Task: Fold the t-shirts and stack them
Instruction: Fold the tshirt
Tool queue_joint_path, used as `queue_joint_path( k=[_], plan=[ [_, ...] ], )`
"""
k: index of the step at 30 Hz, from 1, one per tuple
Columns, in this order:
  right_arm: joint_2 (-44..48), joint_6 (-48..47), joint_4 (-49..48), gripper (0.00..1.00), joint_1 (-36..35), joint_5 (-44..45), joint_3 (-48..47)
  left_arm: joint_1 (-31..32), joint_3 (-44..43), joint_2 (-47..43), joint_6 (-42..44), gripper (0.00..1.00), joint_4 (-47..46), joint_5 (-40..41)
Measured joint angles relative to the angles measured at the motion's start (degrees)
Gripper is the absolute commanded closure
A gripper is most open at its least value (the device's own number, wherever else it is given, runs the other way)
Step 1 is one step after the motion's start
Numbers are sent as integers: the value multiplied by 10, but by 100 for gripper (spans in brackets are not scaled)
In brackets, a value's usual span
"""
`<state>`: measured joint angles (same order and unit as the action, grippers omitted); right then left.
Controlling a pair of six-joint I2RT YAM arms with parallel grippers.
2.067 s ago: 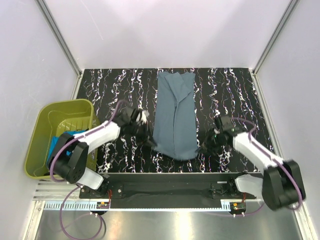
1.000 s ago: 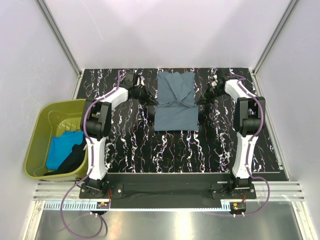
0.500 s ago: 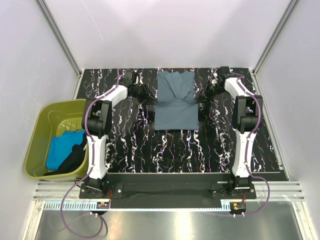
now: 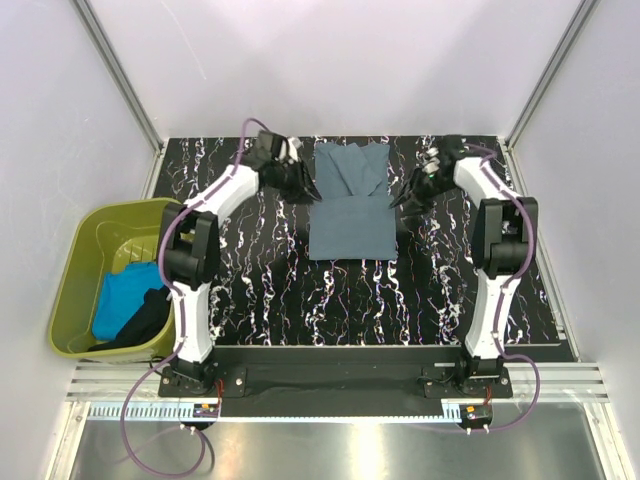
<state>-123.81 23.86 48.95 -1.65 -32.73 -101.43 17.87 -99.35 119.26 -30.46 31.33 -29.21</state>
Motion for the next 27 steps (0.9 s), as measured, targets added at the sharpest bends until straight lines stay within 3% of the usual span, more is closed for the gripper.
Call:
queue_joint_path(
  k=[3, 4, 7, 16, 21, 27],
  plan=[
    [22, 14, -47, 68, -32, -51, 53, 28, 30, 5, -11, 65, -28, -31],
    [22, 20, -68, 79, -43, -74, 68, 37, 37, 10, -14, 65, -34, -42],
    [22, 29, -113, 85, -64, -122, 119, 56, 66, 18, -18, 66, -57, -67],
    [22, 13, -146, 85, -4, -140, 269, 36, 175, 21, 27, 67, -61, -86],
    [64, -1, -129, 85, 21, -115, 289, 27, 181, 3, 56, 64, -46, -89],
    [137, 10, -117, 85, -4, -115, 277, 41, 179, -54, 37, 64, -48, -112]
  ],
)
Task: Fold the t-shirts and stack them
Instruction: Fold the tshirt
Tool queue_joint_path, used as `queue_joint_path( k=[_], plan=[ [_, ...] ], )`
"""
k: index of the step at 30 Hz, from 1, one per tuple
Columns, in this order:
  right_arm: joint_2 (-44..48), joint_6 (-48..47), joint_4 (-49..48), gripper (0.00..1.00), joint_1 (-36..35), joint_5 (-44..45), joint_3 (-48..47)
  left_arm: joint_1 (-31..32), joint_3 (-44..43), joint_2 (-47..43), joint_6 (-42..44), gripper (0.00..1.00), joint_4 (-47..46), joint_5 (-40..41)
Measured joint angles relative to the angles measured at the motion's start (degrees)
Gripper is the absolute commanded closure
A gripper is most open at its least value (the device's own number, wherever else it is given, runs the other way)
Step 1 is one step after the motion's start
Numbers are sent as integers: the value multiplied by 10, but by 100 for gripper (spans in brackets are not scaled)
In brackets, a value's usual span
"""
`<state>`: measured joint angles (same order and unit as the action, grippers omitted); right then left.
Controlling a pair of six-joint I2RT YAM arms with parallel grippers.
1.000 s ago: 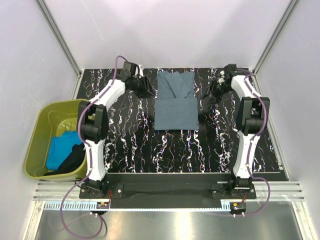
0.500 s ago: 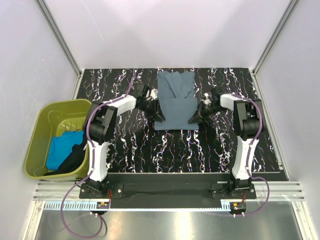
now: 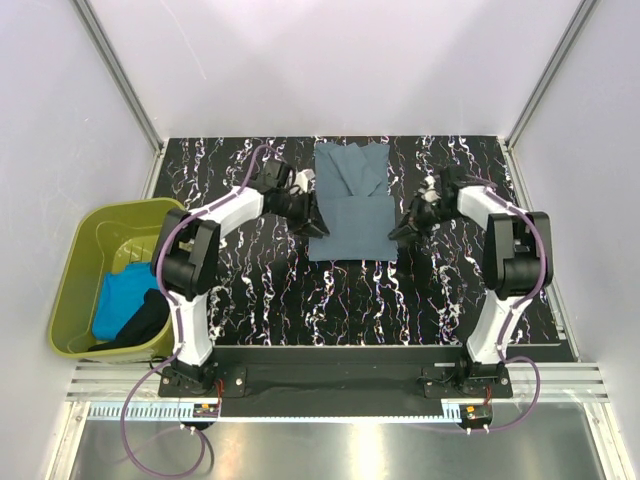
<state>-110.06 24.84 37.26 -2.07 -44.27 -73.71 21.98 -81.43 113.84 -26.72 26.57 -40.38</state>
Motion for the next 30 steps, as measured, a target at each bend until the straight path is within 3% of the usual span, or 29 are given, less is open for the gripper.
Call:
queue_joint_path(
  k=[10, 19, 24, 27, 28, 30],
  plan=[
    [-107, 55, -66, 86, -127, -7, -38, 42, 32, 46, -89, 65, -130, -44],
    [-60, 43, -79, 87, -91, 24, 75, 31, 92, 43, -34, 66, -101, -29],
    [-3, 30, -69, 84, -17, 50, 139, 19, 137, 2, 4, 66, -73, -4],
    [24, 21, -57, 69, 26, 75, 156, 9, 171, -35, 10, 64, -57, 10],
    [35, 21, -56, 57, 36, 82, 162, 5, 184, -52, 9, 61, -52, 15],
    [66, 31, -62, 51, 44, 87, 182, 1, 210, -94, -3, 57, -50, 22]
  ],
)
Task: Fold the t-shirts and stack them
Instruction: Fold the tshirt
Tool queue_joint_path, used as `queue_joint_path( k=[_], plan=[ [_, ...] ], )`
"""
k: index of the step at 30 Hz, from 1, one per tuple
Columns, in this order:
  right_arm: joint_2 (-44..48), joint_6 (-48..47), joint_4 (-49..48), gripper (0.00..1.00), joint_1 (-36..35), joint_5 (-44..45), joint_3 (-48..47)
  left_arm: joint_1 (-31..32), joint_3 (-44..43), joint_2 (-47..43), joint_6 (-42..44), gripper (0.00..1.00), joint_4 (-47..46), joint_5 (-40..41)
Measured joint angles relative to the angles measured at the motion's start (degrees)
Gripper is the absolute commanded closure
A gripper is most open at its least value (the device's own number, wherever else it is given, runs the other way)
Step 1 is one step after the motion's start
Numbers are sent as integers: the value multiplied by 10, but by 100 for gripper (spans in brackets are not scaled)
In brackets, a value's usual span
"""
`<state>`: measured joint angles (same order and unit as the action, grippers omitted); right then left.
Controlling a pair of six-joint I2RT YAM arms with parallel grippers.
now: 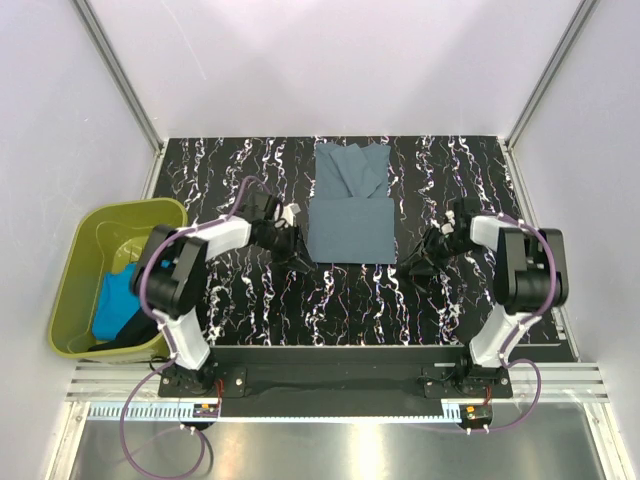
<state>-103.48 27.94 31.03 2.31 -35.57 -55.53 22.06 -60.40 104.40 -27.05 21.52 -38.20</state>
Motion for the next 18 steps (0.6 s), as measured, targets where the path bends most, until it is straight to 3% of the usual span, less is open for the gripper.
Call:
queue_joint_path(
  k=[3, 5, 8, 14, 18],
  plan=[
    [63, 41, -22, 33, -7, -8, 47, 0, 37, -76, -50, 39, -25, 12],
    [94, 75, -52, 29, -18, -9, 76, 1, 64, -117, -96, 34, -68, 19],
    [128, 149, -127, 29, -39, -4, 131, 1, 107, -141, -183, 36, -155, 33],
    [155, 294, -248, 40, -89, 59, 206, 1, 177, -97, -350, 45, -290, 86],
    [156, 344, -303, 45, -101, 109, 216, 2, 190, -68, -411, 45, -316, 127]
  ],
)
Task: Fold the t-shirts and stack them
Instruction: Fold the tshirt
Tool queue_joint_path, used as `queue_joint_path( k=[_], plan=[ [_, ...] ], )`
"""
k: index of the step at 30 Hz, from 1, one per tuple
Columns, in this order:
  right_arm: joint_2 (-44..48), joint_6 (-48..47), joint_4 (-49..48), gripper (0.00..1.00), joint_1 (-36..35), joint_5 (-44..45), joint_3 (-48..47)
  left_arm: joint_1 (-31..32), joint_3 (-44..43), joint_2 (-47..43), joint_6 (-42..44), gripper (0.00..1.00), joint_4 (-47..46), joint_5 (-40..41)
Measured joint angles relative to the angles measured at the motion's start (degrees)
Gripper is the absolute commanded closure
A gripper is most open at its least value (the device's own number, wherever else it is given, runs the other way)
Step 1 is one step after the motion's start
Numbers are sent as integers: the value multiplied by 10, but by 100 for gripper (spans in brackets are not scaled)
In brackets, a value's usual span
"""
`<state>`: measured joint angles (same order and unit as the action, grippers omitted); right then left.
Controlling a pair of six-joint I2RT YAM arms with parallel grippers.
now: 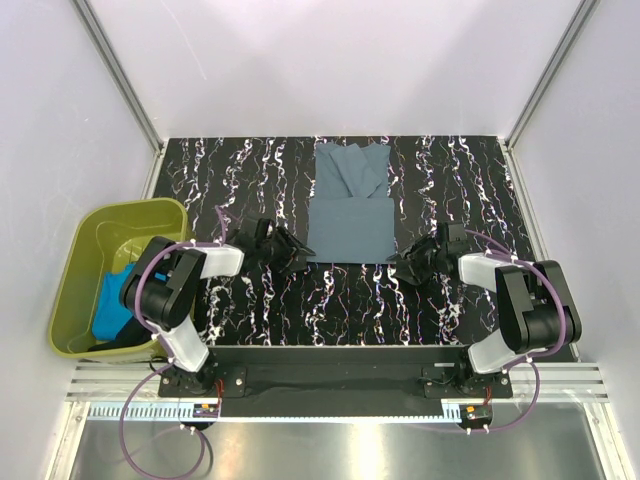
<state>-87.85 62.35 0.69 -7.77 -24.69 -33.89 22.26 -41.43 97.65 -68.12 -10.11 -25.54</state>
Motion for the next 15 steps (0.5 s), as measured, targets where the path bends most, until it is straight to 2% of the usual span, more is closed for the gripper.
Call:
queue_joint_path(
  k=[4, 15],
  plan=[
    [-3, 36, -29, 53, 0, 36, 3, 3, 3, 4, -30, 46, 2, 35],
    [-20, 81, -63, 55, -1, 68, 3, 5, -3, 9, -64, 55, 12, 61]
  ],
)
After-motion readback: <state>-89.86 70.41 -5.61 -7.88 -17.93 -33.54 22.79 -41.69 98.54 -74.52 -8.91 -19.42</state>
